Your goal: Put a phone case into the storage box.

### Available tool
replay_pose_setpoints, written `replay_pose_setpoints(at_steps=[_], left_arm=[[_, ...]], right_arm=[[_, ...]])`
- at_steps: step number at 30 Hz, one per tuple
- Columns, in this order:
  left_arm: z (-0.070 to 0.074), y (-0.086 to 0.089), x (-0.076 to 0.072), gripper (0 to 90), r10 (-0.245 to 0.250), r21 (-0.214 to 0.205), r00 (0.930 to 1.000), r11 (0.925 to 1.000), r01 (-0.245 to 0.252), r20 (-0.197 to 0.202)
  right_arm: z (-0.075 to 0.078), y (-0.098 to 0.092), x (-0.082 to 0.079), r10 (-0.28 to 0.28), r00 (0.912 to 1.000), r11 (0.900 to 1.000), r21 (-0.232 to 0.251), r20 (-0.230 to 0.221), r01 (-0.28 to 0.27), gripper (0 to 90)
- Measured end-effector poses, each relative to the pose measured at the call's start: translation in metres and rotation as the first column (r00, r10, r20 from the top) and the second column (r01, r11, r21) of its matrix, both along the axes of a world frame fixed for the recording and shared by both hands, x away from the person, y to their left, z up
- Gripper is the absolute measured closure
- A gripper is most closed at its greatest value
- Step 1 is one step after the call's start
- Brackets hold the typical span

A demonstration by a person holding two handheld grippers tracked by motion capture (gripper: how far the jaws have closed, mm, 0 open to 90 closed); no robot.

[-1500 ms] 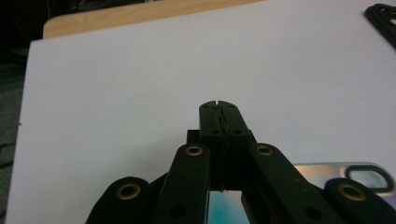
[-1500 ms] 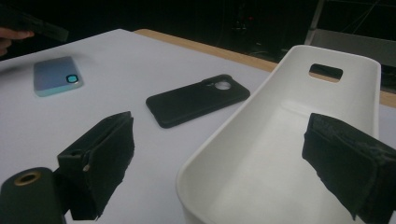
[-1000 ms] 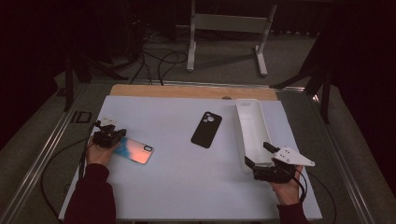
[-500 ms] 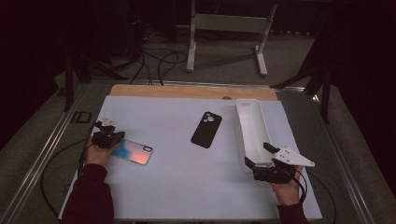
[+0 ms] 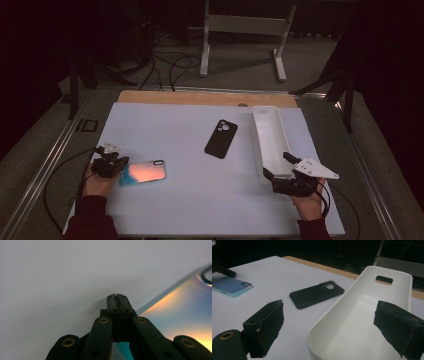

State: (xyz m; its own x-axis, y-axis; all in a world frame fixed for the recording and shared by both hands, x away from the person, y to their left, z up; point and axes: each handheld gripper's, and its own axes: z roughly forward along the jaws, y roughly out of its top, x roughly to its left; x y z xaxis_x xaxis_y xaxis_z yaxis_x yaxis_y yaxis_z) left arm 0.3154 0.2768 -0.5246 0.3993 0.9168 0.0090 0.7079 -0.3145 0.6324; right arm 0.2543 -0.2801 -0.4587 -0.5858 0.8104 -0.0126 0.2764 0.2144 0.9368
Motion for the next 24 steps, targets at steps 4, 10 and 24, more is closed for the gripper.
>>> replay_pose_setpoints(at_steps=[4, 10, 24], left_arm=[[0.0, -0.002, -0.004, 90.0, -0.004, -0.001, 1.0, 1.0, 0.004, 0.001], [0.001, -0.023, -0.046, 90.0, -0.089, -0.032, 0.9961, 0.9956, 0.089, 0.001], [0.015, -0.025, -0.05, 85.1, -0.096, -0.07, 0.9873, 0.992, 0.105, 0.127]], right_arm=[[0.0, 0.0, 0.0, 0.001, 1.0, 1.0, 0.001, 0.002, -0.001, 8.7], [0.002, -0.001, 0.001, 0.001, 1.0, 1.0, 0.0, 0.008, -0.001, 8.7], [0.002, 0.001, 0.004, -0.009, 0.9997, 0.9999, -0.007, 0.023, 0.009, 8.6]])
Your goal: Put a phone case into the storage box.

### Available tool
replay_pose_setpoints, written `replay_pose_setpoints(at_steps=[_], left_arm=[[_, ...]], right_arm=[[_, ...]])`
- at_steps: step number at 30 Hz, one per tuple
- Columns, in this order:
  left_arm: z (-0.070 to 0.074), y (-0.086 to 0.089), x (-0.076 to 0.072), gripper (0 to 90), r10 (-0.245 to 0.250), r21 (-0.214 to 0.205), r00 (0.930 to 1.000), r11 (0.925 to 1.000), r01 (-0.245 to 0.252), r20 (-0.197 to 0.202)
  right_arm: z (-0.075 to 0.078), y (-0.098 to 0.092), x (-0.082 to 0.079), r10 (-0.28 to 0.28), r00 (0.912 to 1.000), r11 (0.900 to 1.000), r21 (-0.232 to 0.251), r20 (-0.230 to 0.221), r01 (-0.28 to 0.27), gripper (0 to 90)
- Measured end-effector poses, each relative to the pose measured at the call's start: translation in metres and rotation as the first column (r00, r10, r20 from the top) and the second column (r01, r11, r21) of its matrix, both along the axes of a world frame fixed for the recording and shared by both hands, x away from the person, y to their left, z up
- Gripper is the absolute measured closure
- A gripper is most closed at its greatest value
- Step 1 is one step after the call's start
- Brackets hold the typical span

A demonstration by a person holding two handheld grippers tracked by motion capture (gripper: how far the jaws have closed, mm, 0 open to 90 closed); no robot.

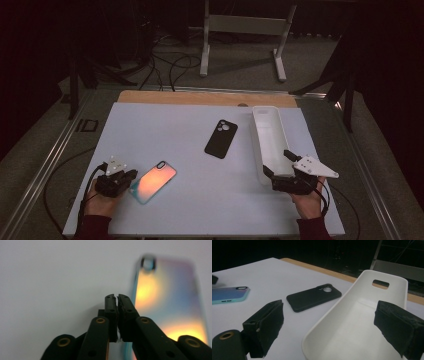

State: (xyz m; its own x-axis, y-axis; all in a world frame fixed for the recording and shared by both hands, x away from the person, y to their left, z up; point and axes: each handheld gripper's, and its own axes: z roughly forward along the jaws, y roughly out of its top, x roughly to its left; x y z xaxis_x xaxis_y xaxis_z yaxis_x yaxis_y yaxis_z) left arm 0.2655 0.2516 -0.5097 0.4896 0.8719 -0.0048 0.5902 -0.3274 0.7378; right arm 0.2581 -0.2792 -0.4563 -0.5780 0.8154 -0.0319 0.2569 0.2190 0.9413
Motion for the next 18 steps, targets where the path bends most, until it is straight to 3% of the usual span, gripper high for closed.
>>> replay_pose_setpoints(at_steps=[2, 5, 8, 10, 12, 13, 15, 18], left_arm=[[0.01, -0.003, -0.004, 80.7, -0.006, -0.031, 0.9976, 0.9995, 0.008, 0.069], [0.024, -0.006, -0.01, 72.0, -0.024, -0.114, 0.9855, 0.9926, 0.043, 0.168], [0.031, -0.01, -0.012, 61.0, -0.022, -0.164, 0.9744, 0.9846, 0.06, 0.224], [0.034, -0.012, -0.014, 55.3, -0.035, -0.212, 0.9693, 0.9733, 0.089, 0.243], [0.035, -0.017, -0.019, 41.0, -0.021, -0.181, 0.9607, 0.9809, 0.073, 0.277], [0.036, -0.019, -0.021, 32.5, -0.027, -0.17, 0.9604, 0.9825, 0.077, 0.277], [0.034, -0.021, -0.023, 13.9, -0.022, -0.15, 0.9638, 0.9866, 0.064, 0.266], [0.031, -0.019, -0.025, 3.2, -0.036, -0.137, 0.9675, 0.988, 0.072, 0.25]], right_arm=[[0.0, 0.0, 0.001, 0.004, 1.0, 1.0, 0.0, 0.001, -0.004, 8.6], [0.001, 0.0, 0.003, 0.008, 1.0, 0.9999, -0.009, -0.001, -0.008, 8.6], [0.001, -0.001, 0.004, 0.012, 0.9999, 0.9999, -0.001, 0.001, -0.012, 8.6], [0.0, -0.001, 0.005, 0.012, 0.9999, 0.9999, 0.0, -0.004, -0.012, 8.6], [-0.001, -0.003, 0.004, 0.014, 0.9999, 0.9999, 0.002, -0.003, -0.014, 8.6], [-0.002, -0.004, 0.004, 0.013, 0.9999, 0.9999, 0.004, -0.002, -0.013, 8.6], [-0.003, -0.006, 0.002, 0.012, 0.9999, 0.9997, 0.022, 0.001, -0.012, 8.5], [-0.005, -0.008, 0.001, 0.001, 1.0, 0.9992, 0.04, 0.005, -0.001, 8.5]])
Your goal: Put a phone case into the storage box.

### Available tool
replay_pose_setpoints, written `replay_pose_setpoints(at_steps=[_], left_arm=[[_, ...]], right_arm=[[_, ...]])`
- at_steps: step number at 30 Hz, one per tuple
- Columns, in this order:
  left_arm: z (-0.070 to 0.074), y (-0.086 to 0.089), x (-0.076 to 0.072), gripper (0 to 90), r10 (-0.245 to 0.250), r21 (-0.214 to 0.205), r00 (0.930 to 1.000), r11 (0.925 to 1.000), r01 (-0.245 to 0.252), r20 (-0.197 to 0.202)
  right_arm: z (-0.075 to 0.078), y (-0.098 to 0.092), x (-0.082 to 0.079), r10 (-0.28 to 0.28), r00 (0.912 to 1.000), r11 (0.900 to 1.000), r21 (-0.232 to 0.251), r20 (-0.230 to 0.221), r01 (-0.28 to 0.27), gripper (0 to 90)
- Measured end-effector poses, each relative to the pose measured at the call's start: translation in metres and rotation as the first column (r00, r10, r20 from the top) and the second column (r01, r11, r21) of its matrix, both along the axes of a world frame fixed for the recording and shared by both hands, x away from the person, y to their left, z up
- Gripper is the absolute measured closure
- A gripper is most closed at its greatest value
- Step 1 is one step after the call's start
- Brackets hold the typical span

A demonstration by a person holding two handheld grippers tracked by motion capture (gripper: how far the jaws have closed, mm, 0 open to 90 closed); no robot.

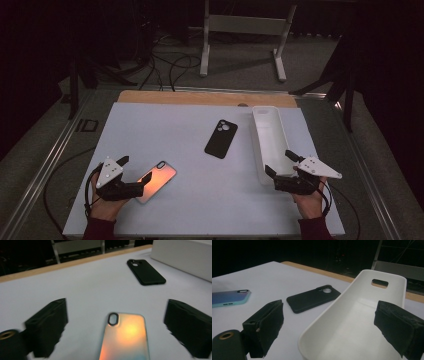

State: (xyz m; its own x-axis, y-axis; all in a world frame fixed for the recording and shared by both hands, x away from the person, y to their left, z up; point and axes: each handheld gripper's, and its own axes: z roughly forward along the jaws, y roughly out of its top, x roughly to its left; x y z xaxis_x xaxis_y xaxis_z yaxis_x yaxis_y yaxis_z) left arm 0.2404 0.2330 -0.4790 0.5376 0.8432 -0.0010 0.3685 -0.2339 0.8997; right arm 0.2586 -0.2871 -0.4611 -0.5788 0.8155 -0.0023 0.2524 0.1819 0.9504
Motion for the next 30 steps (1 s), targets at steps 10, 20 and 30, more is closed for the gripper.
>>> replay_pose_setpoints(at_steps=[10, 20, 30], left_arm=[[-0.001, 0.006, -0.002, 0.0, -0.005, -0.005, 0.9999, 1.0, 0.005, 0.012], [0.003, -0.003, 0.007, 0.0, -0.034, 0.074, 0.9968, 0.9965, 0.039, -0.072], [-0.001, -0.012, 0.028, 0.0, -0.045, 0.172, 0.9768, 0.9816, 0.083, -0.209]], right_arm=[[-0.003, 0.004, -0.003, 0.009, 0.9999, 0.9999, 0.004, 0.013, -0.01, 8.5], [-0.003, -0.003, -0.003, -0.012, 0.9999, 0.9999, 0.011, 0.01, 0.012, 8.5], [-0.001, -0.004, -0.002, -0.013, 0.9999, 0.9999, 0.004, 0.008, 0.013, 8.5]])
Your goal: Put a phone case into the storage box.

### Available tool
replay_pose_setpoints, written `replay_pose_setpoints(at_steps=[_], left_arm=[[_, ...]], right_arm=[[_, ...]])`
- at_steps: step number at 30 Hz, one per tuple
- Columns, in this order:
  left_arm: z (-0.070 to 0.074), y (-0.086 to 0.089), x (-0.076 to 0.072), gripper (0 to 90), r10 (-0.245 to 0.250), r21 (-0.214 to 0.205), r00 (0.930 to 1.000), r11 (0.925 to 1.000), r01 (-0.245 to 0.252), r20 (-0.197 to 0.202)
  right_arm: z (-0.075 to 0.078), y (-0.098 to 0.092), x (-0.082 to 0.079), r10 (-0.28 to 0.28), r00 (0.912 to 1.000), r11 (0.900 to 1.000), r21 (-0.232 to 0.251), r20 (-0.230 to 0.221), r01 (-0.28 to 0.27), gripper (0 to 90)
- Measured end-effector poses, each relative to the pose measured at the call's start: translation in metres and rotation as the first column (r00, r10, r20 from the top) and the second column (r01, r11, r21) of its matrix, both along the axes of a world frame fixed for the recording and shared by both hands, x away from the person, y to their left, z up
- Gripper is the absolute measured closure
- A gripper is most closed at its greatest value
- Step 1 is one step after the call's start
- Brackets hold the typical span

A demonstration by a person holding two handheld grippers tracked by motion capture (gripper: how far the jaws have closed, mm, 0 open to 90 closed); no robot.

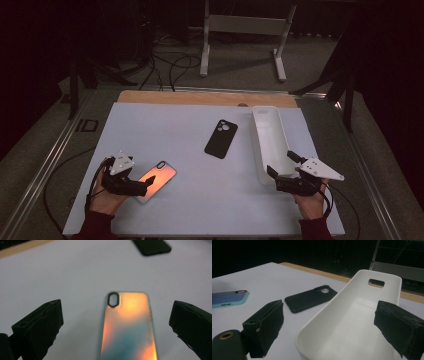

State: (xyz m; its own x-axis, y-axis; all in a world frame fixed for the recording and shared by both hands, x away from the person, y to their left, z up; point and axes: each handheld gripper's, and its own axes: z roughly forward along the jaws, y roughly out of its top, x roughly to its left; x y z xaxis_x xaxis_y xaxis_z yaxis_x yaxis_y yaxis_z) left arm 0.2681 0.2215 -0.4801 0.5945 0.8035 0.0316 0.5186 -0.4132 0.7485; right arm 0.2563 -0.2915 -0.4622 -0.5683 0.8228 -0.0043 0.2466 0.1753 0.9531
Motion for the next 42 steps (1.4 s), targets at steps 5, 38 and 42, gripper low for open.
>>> replay_pose_setpoints(at_steps=[5, 38, 42], left_arm=[[-0.008, -0.007, 0.009, 0.0, -0.015, 0.049, 0.9959, 0.9986, 0.02, -0.089], [-0.04, -0.029, 0.018, 9.5, -0.093, 0.155, 0.9498, 0.9772, 0.145, -0.299], [-0.037, -0.031, 0.02, 11.4, -0.09, 0.173, 0.9427, 0.9731, 0.152, -0.321]], right_arm=[[0.0, 0.0, 0.0, -0.002, 1.0, 1.0, -0.003, -0.002, 0.002, 8.6], [0.001, 0.002, 0.0, -0.001, 1.0, 0.9999, -0.012, -0.005, 0.001, 8.6], [0.002, 0.003, -0.001, 0.0, 1.0, 0.9999, -0.011, -0.002, 0.0, 8.6]])
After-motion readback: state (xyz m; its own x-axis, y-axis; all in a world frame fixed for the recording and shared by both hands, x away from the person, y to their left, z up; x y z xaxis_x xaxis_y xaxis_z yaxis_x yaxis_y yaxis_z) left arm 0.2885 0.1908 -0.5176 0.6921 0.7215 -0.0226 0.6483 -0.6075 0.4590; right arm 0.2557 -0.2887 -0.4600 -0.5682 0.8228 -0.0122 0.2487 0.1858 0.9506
